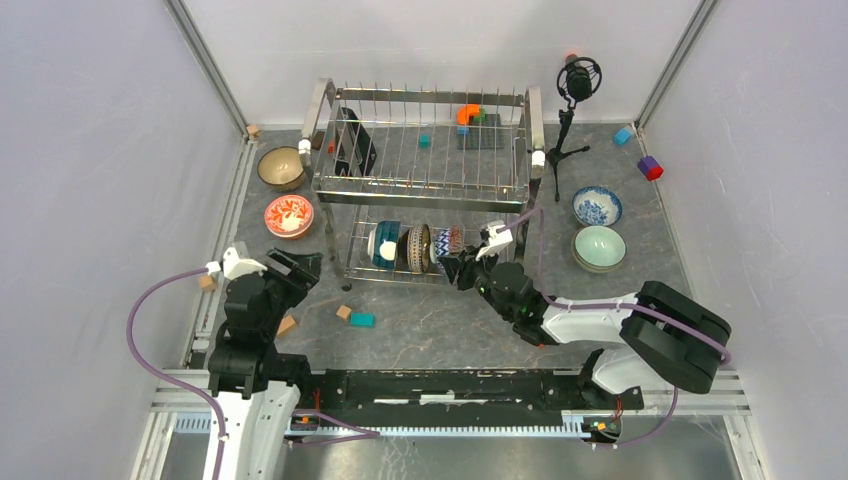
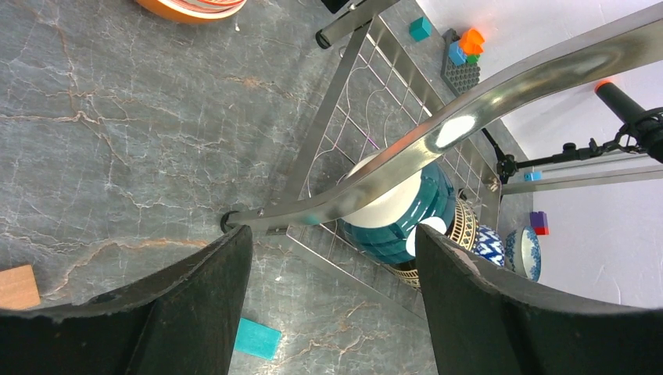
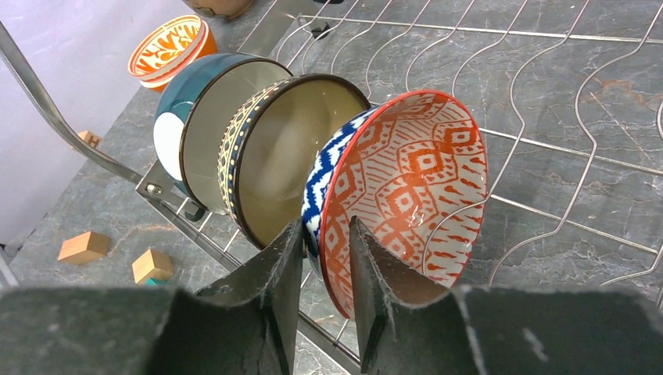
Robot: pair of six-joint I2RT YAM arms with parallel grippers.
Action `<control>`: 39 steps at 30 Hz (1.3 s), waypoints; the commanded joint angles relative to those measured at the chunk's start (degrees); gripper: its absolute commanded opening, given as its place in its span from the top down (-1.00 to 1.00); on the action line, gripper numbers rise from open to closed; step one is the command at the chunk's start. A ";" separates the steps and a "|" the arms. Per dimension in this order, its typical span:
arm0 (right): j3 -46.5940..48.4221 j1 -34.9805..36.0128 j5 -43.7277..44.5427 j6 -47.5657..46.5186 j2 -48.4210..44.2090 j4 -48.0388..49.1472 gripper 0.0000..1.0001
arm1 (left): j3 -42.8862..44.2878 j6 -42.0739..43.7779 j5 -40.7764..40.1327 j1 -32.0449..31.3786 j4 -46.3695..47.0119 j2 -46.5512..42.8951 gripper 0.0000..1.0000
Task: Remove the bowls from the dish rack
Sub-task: Pick up the bowl from the dish rack.
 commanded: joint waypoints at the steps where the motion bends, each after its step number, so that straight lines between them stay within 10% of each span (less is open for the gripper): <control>1: -1.62 -0.90 -0.83 1.89 0.57 4.72 0.37 | -0.25 2.35 0.75 -0.24 2.33 -0.26 -0.62; 16: -3.69 -2.56 -5.32 4.71 1.02 9.06 1.00 | -0.43 2.21 1.01 -0.32 2.36 -0.41 -0.62; 39: -8.47 -5.94 -12.25 7.05 -3.54 15.95 1.00 | -0.60 2.08 1.01 -0.50 2.42 -0.42 -0.62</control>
